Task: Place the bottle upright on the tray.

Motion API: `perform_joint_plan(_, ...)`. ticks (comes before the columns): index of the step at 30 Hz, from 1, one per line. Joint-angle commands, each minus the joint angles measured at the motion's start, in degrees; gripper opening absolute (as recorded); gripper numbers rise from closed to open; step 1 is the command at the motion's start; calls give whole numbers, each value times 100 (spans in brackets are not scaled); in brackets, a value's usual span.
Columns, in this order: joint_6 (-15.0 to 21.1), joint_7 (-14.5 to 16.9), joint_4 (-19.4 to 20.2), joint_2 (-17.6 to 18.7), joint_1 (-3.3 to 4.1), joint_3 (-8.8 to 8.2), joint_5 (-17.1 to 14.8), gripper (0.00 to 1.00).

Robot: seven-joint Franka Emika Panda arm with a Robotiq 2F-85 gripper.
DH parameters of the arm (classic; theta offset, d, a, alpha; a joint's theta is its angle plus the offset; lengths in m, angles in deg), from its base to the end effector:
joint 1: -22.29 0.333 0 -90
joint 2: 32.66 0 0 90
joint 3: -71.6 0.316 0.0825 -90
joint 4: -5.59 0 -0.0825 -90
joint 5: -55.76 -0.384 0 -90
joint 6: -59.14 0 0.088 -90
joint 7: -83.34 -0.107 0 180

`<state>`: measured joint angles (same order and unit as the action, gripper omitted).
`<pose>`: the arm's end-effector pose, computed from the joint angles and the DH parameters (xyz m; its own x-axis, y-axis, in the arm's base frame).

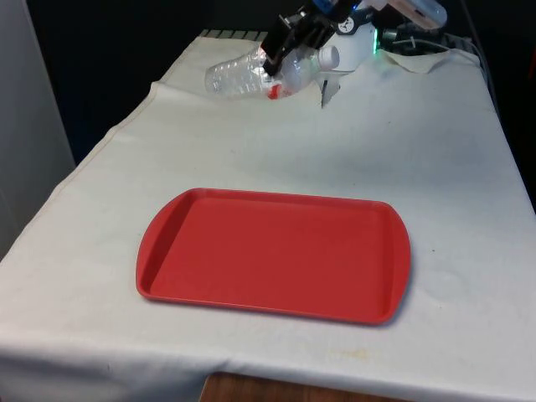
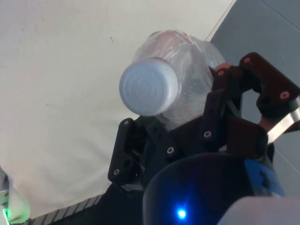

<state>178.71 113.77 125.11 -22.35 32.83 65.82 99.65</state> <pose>0.5628 0.0133 0.3373 0.4909 0.6946 -0.5258 0.8707 -0.3700 0.3240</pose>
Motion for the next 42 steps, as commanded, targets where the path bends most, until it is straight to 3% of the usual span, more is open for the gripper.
perform_joint_plan(1,80,63,17,-23,-29,0,-74,33)
perform_joint_plan(6,206,80,0,-23,-34,-46,-178,33)
perform_joint_plan(7,132,11,-11,0,-6,-46,-109,33)
perform_joint_plan(8,229,80,-6,-23,-34,-57,-189,33)
perform_joint_plan(15,418,97,-17,-17,-34,-126,-315,33)
perform_joint_plan(16,355,29,-23,0,-6,-138,-246,33)
perform_joint_plan(17,441,103,-17,-17,-34,-138,-332,33)
perform_joint_plan(25,653,120,-23,-17,-40,-212,-493,33)
perform_joint_plan(27,619,57,-34,0,-11,-229,-441,33)
perform_joint_plan(28,710,132,-23,-17,-40,-229,-527,33)
perform_joint_plan(35,934,172,-23,-11,-40,-309,-705,33)
perform_joint_plan(36,877,109,-34,0,-11,-321,-647,33)
perform_joint_plan(37,985,189,-23,-11,-46,-327,-756,33)
perform_joint_plan(42,1117,218,-23,-6,-46,-372,-877,33)
